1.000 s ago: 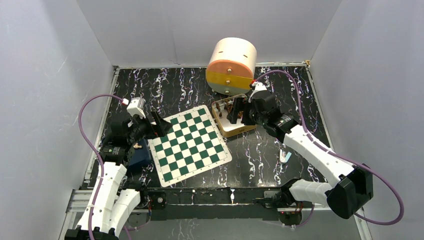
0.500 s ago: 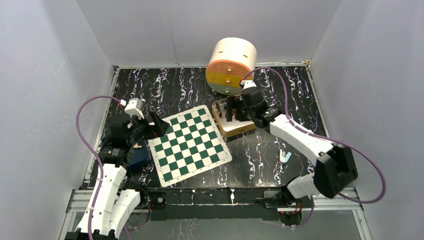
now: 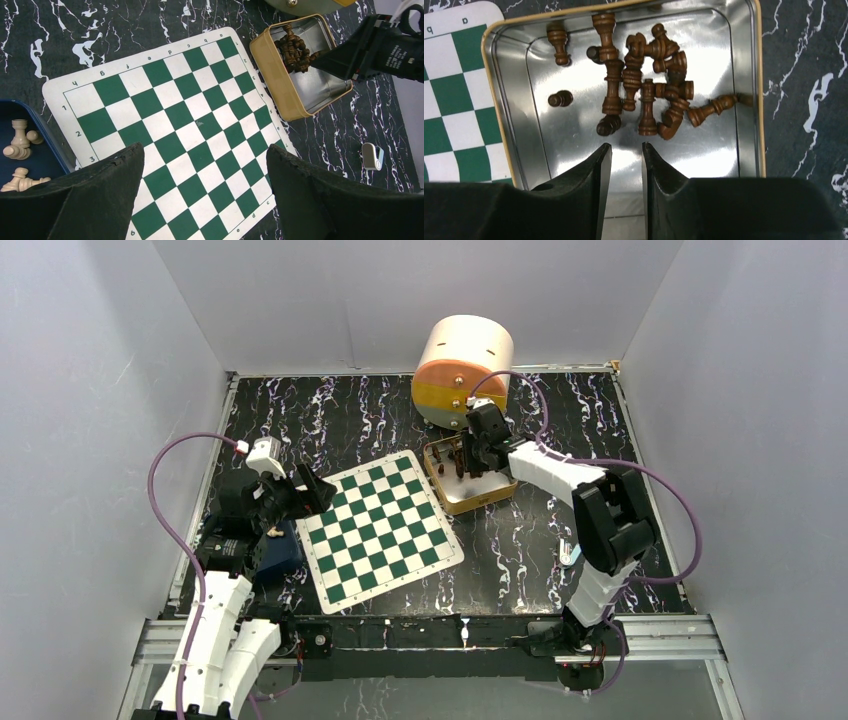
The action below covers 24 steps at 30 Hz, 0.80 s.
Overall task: Set up the chess pieces on the board
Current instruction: Pick up the chess piece from the storage box.
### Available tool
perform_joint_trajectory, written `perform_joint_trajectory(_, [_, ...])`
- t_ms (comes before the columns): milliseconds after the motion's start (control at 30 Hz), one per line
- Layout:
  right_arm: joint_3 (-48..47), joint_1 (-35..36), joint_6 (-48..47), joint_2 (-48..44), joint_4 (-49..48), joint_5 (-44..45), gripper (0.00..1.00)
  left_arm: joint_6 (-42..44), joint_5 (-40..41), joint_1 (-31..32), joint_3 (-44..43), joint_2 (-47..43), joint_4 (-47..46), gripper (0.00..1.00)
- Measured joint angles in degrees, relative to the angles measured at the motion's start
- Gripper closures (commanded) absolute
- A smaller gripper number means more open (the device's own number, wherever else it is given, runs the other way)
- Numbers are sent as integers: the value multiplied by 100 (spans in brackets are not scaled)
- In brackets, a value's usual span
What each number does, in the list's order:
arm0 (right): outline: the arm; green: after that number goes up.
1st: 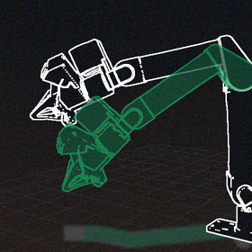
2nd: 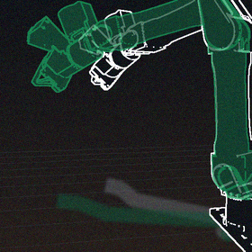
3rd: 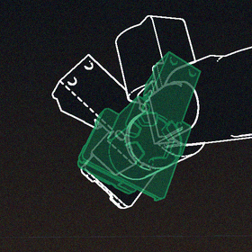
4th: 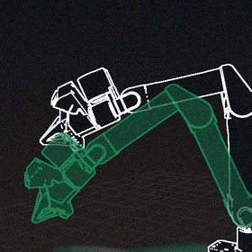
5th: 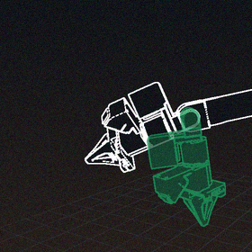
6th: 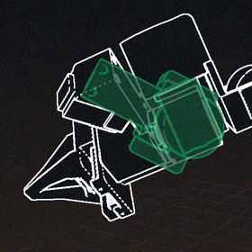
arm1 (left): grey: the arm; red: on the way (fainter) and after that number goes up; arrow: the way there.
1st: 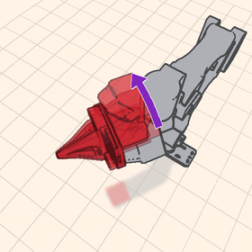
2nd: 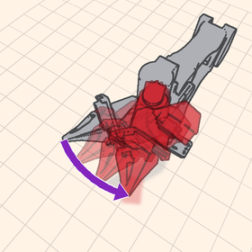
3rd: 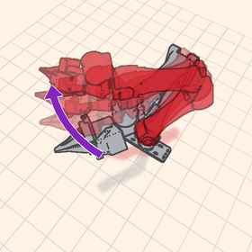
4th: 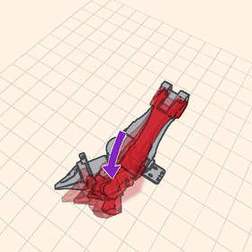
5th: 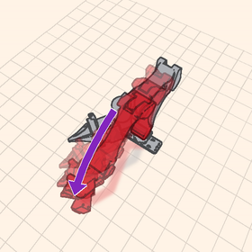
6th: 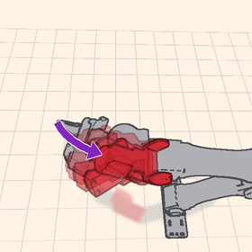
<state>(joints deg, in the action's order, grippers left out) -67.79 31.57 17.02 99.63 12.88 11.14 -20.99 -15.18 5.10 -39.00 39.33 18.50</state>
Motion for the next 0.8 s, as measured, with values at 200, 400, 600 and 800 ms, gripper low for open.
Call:
perform_joint_trajectory(200, [-378, -7, -96, 380, -7, -144, 57, 0, 9, 0, 2, -20, 0, 12])
perform_joint_trajectory(400, [-466, 0, -162, 507, -52, -251, 60, 0, 24, 0, 2, -46, 2, 12])
perform_joint_trajectory(600, [-575, 0, -227, 706, -39, -275, 65, 0, 37, 0, 0, -59, 2, 12])
perform_joint_trajectory(800, [-592, 0, -245, 726, -17, -293, 73, 0, 50, 0, 0, -94, 4, 12])
